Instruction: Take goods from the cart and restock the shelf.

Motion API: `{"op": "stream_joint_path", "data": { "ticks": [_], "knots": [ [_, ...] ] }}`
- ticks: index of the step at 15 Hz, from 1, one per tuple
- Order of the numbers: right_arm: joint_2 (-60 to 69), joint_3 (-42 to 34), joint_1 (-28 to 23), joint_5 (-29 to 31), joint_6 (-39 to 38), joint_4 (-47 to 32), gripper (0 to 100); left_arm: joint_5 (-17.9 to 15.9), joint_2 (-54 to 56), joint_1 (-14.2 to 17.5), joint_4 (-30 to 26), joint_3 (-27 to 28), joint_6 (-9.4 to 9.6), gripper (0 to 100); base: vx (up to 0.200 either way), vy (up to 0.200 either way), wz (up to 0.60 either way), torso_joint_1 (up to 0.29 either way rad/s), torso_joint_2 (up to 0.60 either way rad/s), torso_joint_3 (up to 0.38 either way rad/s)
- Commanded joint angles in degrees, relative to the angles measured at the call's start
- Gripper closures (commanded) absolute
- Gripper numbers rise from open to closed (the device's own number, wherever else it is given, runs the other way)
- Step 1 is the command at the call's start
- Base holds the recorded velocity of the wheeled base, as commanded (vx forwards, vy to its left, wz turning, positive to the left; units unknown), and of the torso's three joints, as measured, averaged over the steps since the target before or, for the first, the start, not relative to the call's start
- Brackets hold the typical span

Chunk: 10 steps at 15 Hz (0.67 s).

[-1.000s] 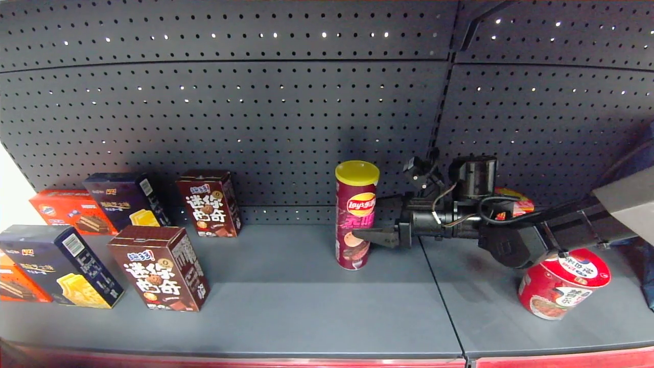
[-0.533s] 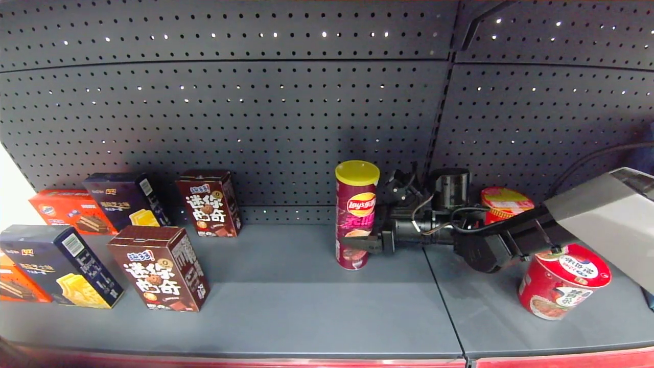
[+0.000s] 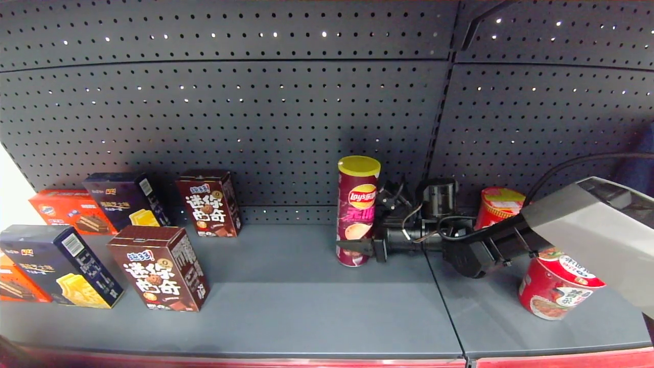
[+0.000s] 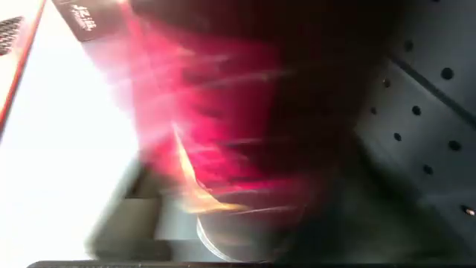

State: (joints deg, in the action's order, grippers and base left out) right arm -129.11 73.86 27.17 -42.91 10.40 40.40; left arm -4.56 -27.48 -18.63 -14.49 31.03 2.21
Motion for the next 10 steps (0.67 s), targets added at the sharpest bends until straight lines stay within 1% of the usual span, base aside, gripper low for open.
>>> {"op": "stream_joint_path", "data": {
  "ticks": [1, 3, 6, 8, 9, 10],
  "knots": [
    [1.05, -0.30, 0.16, 1.34, 0.06, -0.15, 100, -0.01, -0.03, -0.01, -0.01, -0.09, -0.01, 100, 0.000, 0.000, 0.00, 0.000, 0.00, 0.000],
    [3.69, -1.70, 0.95, 2.74, -0.03, -0.32, 100, -0.01, 0.06, -0.01, -0.01, -0.09, -0.01, 100, 0.000, 0.000, 0.00, 0.000, 0.00, 0.000],
    [9.14, -6.19, 2.36, 5.21, -0.03, -0.32, 100, -0.01, 1.46, -0.01, -0.01, -0.61, -0.01, 100, 0.000, 0.000, 0.00, 0.000, 0.00, 0.000],
    [15.82, -11.64, 4.03, 7.58, 0.06, -0.41, 100, -0.10, 2.60, -0.09, -0.01, -0.97, -0.01, 100, 0.000, 0.000, 0.00, 0.000, 0.00, 0.000],
    [15.82, -11.64, 4.03, 7.58, 0.06, -0.41, 100, -0.10, 2.60, -0.09, -0.01, -0.97, -0.01, 100, 0.000, 0.000, 0.00, 0.000, 0.00, 0.000],
    [21.09, -16.21, 4.64, 8.63, 0.24, -0.15, 100, -0.10, 2.87, -0.09, -0.01, -0.79, -0.01, 100, 0.000, 0.000, 0.00, 0.000, 0.00, 0.000]
  ]
}}
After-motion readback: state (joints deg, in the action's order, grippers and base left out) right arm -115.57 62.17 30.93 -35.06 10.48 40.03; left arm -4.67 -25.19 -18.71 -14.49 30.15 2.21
